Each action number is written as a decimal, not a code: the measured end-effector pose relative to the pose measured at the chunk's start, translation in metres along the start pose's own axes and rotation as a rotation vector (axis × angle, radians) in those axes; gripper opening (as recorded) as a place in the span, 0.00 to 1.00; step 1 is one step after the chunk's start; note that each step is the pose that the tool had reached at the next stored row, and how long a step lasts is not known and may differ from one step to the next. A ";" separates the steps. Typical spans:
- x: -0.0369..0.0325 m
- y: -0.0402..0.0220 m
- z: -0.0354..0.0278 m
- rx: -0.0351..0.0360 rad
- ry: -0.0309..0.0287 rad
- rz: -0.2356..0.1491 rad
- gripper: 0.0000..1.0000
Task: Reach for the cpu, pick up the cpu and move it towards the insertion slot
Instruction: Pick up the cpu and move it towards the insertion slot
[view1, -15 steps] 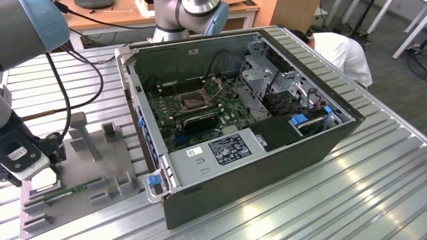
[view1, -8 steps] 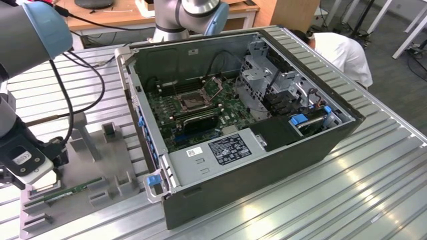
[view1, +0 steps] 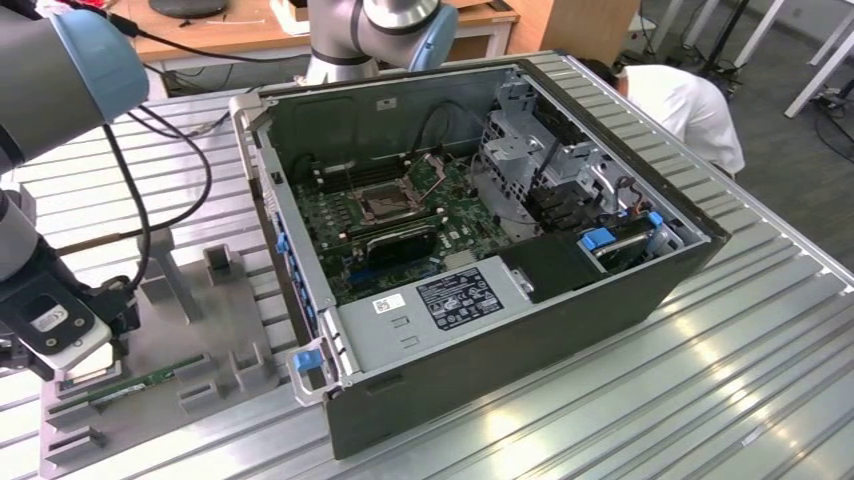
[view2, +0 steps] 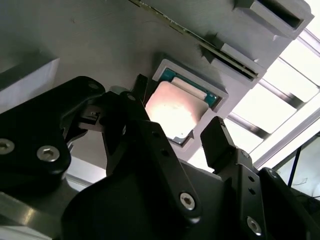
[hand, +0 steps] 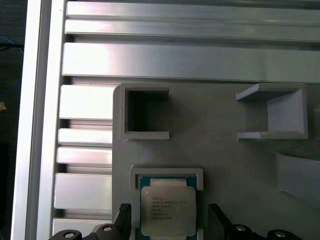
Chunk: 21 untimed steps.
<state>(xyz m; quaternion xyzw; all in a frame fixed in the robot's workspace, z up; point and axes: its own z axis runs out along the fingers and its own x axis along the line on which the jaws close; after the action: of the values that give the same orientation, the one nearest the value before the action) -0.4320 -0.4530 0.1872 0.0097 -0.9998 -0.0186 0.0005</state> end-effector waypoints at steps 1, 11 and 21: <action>-0.0001 0.0001 0.0003 -0.0001 0.0001 0.000 0.71; -0.0004 0.0028 0.0028 -0.0018 -0.0001 0.000 0.71; -0.0004 0.0041 0.0039 -0.0023 -0.0001 0.000 0.71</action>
<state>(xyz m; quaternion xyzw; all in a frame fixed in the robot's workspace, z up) -0.4316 -0.4487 0.1835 0.0098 -0.9998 -0.0197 0.0004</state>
